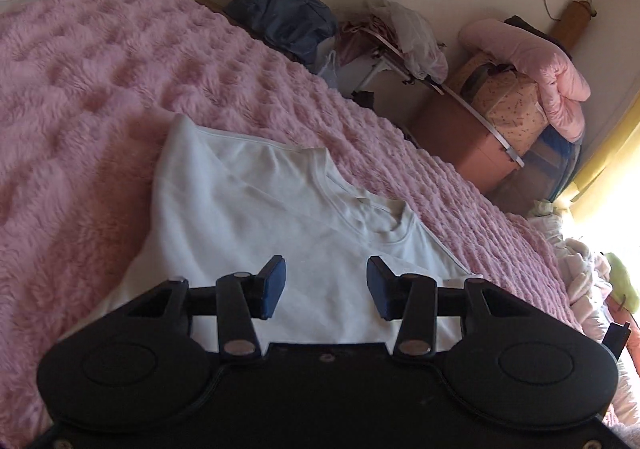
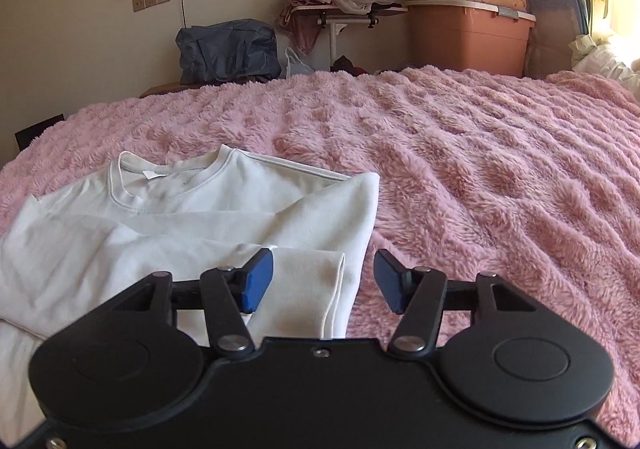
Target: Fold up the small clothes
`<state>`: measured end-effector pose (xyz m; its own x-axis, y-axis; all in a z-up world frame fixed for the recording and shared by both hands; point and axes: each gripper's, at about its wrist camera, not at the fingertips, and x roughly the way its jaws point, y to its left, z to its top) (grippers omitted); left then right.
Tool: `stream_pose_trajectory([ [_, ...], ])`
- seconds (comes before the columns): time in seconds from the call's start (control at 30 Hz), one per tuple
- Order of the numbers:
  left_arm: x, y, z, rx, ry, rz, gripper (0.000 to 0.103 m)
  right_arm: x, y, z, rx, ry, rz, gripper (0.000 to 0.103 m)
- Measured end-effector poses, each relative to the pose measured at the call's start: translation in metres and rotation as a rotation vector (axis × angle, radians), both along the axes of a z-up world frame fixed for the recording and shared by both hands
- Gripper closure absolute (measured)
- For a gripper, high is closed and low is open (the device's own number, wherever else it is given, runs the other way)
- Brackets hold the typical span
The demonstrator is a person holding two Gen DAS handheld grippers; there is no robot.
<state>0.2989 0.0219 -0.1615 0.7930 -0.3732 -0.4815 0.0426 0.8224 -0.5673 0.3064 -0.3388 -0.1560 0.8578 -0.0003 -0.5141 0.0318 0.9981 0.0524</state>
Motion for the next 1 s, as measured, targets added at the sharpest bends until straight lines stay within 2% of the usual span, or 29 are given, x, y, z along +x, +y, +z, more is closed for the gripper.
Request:
stream_pose_trajectory([
  [0.1,0.001,0.021,-0.019,-0.024,0.042,0.029,0.057,0.021,-0.008,-0.007,0.052,0.035,0.017,0.055],
  [0.2,0.002,0.024,-0.034,-0.028,0.064,0.023,0.056,0.034,-0.013,-0.013,0.085,0.082,0.004,0.061],
  [0.23,0.003,0.021,-0.039,-0.012,0.075,0.019,0.056,0.036,-0.013,-0.015,0.099,0.088,0.012,0.070],
  [0.3,0.005,0.018,-0.048,0.001,0.094,0.025,0.056,0.037,-0.011,-0.016,0.106,0.092,0.034,0.079],
  [0.33,0.005,0.018,-0.052,0.005,0.097,0.030,0.056,0.038,-0.009,-0.016,0.098,0.098,0.038,0.092],
  [0.5,0.000,0.027,-0.060,0.005,0.096,0.091,0.055,0.031,-0.010,-0.003,0.073,0.057,0.034,0.095],
  [0.57,-0.001,0.034,-0.067,-0.025,0.122,0.100,0.055,0.027,-0.015,0.002,0.069,0.035,0.024,0.095],
  [0.63,-0.002,0.037,-0.073,-0.049,0.128,0.108,0.055,0.030,-0.017,-0.006,0.063,0.077,0.017,0.095],
  [0.7,-0.001,0.035,-0.070,-0.029,0.130,0.107,0.055,0.034,-0.015,-0.022,0.027,0.116,0.018,0.095],
  [0.8,-0.003,0.033,-0.058,-0.033,0.125,0.116,0.055,0.035,-0.014,-0.035,0.030,0.120,-0.002,0.095],
  [0.83,-0.006,0.032,-0.050,-0.037,0.100,0.111,0.055,0.034,-0.015,-0.033,0.051,0.113,-0.019,0.093],
  [0.93,-0.010,0.024,-0.033,-0.020,0.040,0.079,0.055,0.022,-0.015,-0.019,0.075,0.068,-0.050,0.072],
  [1.0,-0.009,0.018,-0.029,-0.009,0.021,0.057,0.055,0.006,-0.010,-0.006,0.089,0.015,-0.014,0.070],
])
